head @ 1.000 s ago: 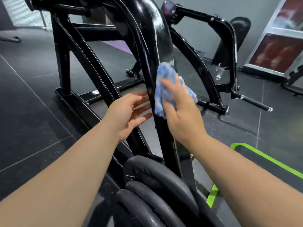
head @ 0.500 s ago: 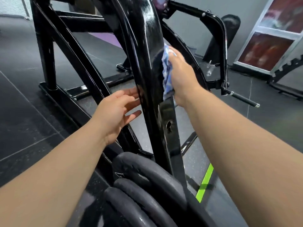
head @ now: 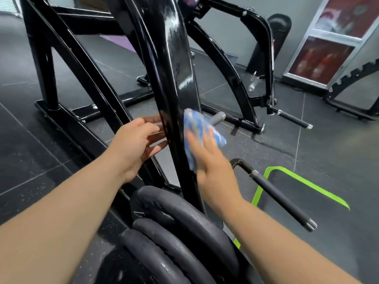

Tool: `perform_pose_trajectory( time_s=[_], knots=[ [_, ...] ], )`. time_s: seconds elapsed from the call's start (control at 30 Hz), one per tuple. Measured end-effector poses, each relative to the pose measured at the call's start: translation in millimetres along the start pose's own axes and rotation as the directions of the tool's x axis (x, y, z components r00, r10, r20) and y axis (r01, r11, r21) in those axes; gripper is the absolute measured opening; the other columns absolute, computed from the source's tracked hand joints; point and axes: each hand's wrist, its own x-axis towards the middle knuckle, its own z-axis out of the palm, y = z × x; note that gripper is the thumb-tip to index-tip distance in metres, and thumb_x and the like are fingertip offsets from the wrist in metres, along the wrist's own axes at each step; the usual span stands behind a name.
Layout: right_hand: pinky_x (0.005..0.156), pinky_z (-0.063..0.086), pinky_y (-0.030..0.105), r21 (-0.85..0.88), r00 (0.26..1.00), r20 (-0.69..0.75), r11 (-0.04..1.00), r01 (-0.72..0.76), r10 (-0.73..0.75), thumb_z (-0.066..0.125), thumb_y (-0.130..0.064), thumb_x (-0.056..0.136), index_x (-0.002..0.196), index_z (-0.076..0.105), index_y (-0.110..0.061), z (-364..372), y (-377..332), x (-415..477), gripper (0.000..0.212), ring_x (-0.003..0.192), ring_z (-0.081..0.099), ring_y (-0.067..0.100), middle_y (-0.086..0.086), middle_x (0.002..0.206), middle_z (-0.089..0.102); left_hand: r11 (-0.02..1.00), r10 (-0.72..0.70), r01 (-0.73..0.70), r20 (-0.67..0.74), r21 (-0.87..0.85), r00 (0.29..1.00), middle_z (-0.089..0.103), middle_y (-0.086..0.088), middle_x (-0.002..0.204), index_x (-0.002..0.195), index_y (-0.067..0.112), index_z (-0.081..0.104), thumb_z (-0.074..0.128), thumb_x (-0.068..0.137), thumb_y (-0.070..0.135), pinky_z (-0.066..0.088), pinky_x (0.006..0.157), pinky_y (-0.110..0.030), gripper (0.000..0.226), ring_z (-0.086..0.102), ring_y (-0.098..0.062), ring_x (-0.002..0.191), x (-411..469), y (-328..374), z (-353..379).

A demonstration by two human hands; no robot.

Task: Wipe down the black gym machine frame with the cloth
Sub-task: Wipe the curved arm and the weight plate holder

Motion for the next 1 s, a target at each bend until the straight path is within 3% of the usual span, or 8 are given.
perform_pose_trajectory(
  time_s=[0.13,0.3,0.43,0.53,0.7,0.8,0.87,1.0],
  knots=[
    [0.099,0.043,0.036,-0.276,0.977,0.11,0.938,0.207,-0.183,0.026,-0.005,0.077,0.135,0.051,-0.03,-12,29,-24,0.069,0.143,0.025,0.028,-0.009,0.154,0.023,1.0,-0.013,0.013,0.022,0.003,1.0,0.075,0.004,0.09,0.102,0.018,0.065,0.043,0.095,0.002,0.055,0.059,-0.019,0.028,0.071,-0.009,0.083,-3,-5,-2],
    [0.105,0.034,0.061,-0.486,0.899,0.163,0.76,0.432,-0.407,0.039,-0.005,0.082,0.127,0.063,-0.025,-23,-14,70,0.055,0.142,0.025,0.04,0.007,0.15,0.04,0.998,-0.017,0.014,-0.046,-0.065,0.999,0.072,0.003,0.081,0.102,0.015,0.067,0.043,0.098,0.011,0.057,0.068,-0.026,0.024,0.069,-0.011,0.078,-3,-3,-4],
    [0.11,0.029,0.06,-0.414,0.85,0.328,0.747,0.521,-0.411,0.035,-0.007,0.076,0.109,0.074,-0.025,-24,7,26,0.054,0.143,0.022,0.036,0.001,0.148,0.043,0.992,-0.038,0.05,0.1,-0.119,0.994,0.073,0.003,0.087,0.099,0.019,0.067,0.058,0.09,0.026,0.057,0.08,-0.038,0.014,0.068,-0.015,0.094,-12,0,-16],
    [0.113,0.03,0.049,-0.294,0.86,0.356,0.83,0.474,-0.365,0.033,-0.009,0.075,0.095,0.078,-0.02,-24,7,10,0.051,0.143,0.024,0.036,0.006,0.148,0.043,1.0,-0.009,0.007,0.172,0.012,0.985,0.068,-0.005,0.111,0.109,0.02,0.063,0.071,0.08,0.013,0.056,0.082,-0.034,0.03,0.068,-0.017,0.098,-20,-8,-17],
    [0.117,0.024,0.042,-0.247,0.898,0.173,0.864,0.438,-0.405,0.046,-0.004,0.08,0.121,0.065,-0.013,-43,3,5,0.046,0.144,0.024,0.035,0.016,0.152,0.032,0.964,0.225,-0.203,-0.116,0.174,0.968,0.058,-0.001,0.068,0.073,0.014,0.061,0.06,0.081,-0.01,0.047,0.054,-0.016,0.025,0.055,-0.007,0.054,-16,-4,0],
    [0.117,0.023,0.042,-0.249,0.954,0.071,0.921,0.3,-0.292,0.051,-0.019,0.085,0.134,0.048,-0.018,-53,10,1,0.048,0.145,0.024,0.029,0.012,0.155,0.028,0.897,0.417,-0.29,-0.415,0.335,0.809,0.06,0.006,0.075,0.077,0.024,0.062,0.06,0.085,0.008,0.05,0.068,-0.025,0.018,0.055,-0.009,0.069,0,-2,15],
    [0.117,0.022,0.038,-0.211,0.978,-0.032,0.958,0.193,-0.204,0.048,-0.026,0.089,0.136,0.045,-0.017,-53,12,8,0.048,0.144,0.026,0.024,0.009,0.155,0.027,0.882,0.444,-0.281,-0.47,0.379,0.763,0.063,0.005,0.086,0.092,0.019,0.064,0.048,0.095,0.019,0.048,0.081,-0.031,0.016,0.056,-0.011,0.079,-4,-11,40],
    [0.114,0.018,0.016,-0.14,0.985,-0.161,0.99,0.037,-0.059,0.045,-0.028,0.091,0.135,0.048,-0.016,-48,15,13,0.047,0.141,0.029,0.016,0.006,0.154,0.031,0.861,0.3,-0.158,-0.232,0.484,0.925,0.058,-0.004,0.119,0.119,0.014,0.049,0.034,0.094,0.044,0.04,0.094,-0.036,0.042,0.053,-0.023,0.11,-25,-36,59]
  ],
)
